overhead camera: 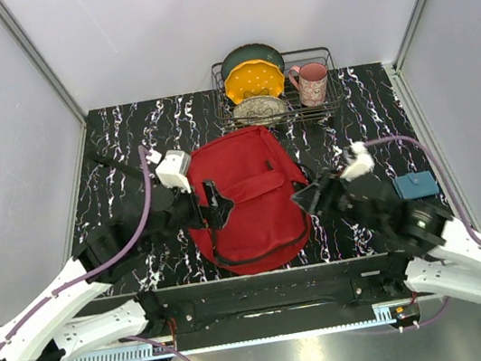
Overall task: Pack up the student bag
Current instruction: Zip the student bag at the center of the board.
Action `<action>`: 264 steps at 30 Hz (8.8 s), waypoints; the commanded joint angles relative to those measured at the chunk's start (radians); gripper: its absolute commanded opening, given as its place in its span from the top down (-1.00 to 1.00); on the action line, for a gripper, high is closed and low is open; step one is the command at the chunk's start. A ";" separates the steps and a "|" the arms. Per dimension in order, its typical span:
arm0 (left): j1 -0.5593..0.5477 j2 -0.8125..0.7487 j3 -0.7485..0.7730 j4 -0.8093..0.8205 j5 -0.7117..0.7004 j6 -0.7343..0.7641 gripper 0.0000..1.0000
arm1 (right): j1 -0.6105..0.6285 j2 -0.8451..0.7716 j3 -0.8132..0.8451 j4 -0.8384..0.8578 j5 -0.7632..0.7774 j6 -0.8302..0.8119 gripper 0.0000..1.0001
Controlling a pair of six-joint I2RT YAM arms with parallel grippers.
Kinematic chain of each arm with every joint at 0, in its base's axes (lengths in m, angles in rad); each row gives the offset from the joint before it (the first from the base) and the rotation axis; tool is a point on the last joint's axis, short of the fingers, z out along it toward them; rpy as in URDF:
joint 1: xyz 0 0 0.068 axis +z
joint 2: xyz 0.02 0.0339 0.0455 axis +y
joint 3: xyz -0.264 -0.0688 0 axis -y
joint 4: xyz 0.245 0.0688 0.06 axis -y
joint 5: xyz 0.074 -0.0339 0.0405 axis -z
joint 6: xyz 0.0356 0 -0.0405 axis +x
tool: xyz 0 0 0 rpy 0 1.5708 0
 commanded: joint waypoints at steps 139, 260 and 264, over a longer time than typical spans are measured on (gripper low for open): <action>0.842 0.517 -0.545 0.846 0.656 -0.258 1.00 | 0.199 0.924 -0.151 1.348 -0.622 0.027 1.00; 1.027 -0.255 -0.389 0.109 0.769 0.026 -0.98 | 0.192 0.218 -0.342 0.719 -0.117 0.010 1.00; 0.855 -0.250 -0.353 0.117 0.712 0.052 -0.98 | 0.192 0.249 -0.337 0.742 -0.117 0.008 1.00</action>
